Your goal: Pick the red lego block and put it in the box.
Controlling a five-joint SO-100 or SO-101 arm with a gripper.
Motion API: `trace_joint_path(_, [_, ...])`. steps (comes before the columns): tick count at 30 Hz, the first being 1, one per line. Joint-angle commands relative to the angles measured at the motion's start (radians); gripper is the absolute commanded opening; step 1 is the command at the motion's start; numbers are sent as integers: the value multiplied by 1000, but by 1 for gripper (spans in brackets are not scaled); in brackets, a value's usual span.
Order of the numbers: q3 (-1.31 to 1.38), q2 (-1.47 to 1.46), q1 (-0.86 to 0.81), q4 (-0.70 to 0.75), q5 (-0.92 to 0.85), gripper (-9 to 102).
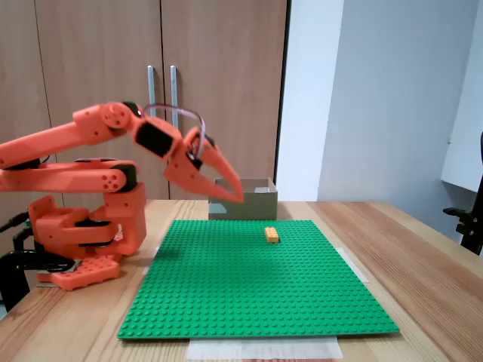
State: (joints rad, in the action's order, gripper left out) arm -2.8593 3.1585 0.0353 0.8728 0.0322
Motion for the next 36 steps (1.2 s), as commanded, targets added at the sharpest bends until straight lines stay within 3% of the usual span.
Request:
trace_joint_path(1, [-57,54,-23,-58,5,-1])
trace_joint_path(17, [-273,104,-74,-184,-26,-1])
trace_joint_path(36, [-327,104,-94,-92,-40,-1])
